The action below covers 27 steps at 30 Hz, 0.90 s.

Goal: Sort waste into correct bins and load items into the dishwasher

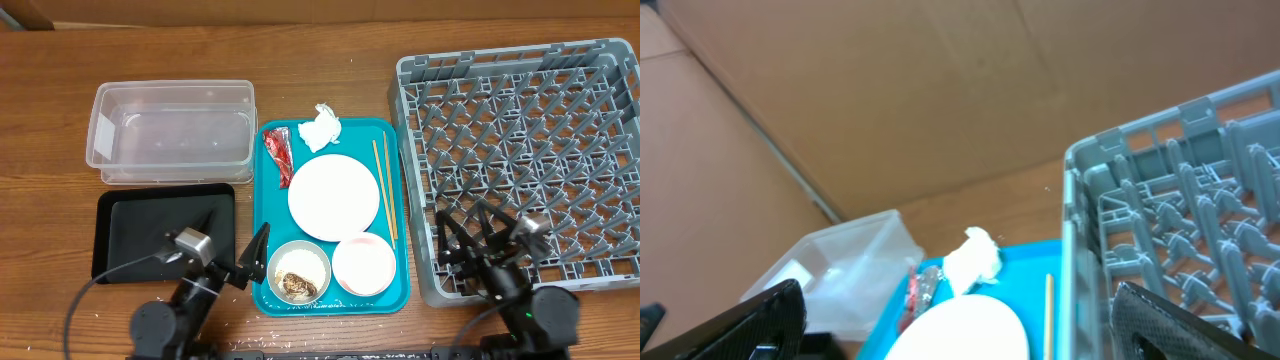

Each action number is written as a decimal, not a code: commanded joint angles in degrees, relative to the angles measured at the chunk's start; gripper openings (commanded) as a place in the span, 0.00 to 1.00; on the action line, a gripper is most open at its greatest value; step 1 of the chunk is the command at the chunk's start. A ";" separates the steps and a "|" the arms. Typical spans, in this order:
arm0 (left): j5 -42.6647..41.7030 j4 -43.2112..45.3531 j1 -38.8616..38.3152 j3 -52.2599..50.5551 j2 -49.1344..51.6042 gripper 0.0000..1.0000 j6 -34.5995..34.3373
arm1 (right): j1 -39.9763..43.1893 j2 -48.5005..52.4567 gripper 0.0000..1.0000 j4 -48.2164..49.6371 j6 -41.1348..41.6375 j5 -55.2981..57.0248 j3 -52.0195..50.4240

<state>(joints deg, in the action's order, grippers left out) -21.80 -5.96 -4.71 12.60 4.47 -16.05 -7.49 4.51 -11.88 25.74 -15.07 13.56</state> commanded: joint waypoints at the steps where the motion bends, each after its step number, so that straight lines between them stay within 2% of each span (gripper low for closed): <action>1: -2.05 -6.45 0.52 13.35 7.23 1.00 -0.24 | 0.17 6.56 1.00 -4.96 0.85 -1.55 11.32; 8: -1.68 -35.85 0.52 44.46 32.70 1.00 4.37 | 0.17 29.57 1.00 -25.57 -5.03 -1.55 35.39; 11: -2.78 -45.38 0.52 55.17 41.42 1.00 4.87 | 0.17 39.06 1.00 -34.95 -6.67 -1.57 45.31; 13: -6.58 -50.45 0.52 62.23 47.21 1.00 4.24 | 0.17 46.01 1.00 -41.11 -6.67 -1.70 51.95; 17: -15.69 -51.58 0.50 64.39 51.95 1.00 4.28 | 0.17 52.15 1.00 -45.77 -6.49 -3.06 55.71; 19: -16.81 -54.66 -0.59 64.37 54.23 1.00 5.11 | 0.17 53.64 1.00 -46.66 -6.45 -3.26 55.74; 22: -11.50 -60.83 -6.34 64.13 57.44 1.00 10.14 | 0.17 54.29 1.00 -46.58 -6.21 -2.97 55.74; 25: -2.29 -64.08 -14.25 61.90 60.37 0.99 9.31 | 0.17 54.10 1.00 -45.97 -4.20 -1.77 55.74; 27: 1.01 -64.26 -19.26 58.97 61.81 0.91 7.21 | 0.17 54.12 1.00 -45.90 -2.97 -0.98 55.74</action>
<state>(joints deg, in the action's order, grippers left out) -28.62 -69.41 -17.47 75.05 64.29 -9.02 -7.49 59.35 -58.15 20.71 -17.50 67.75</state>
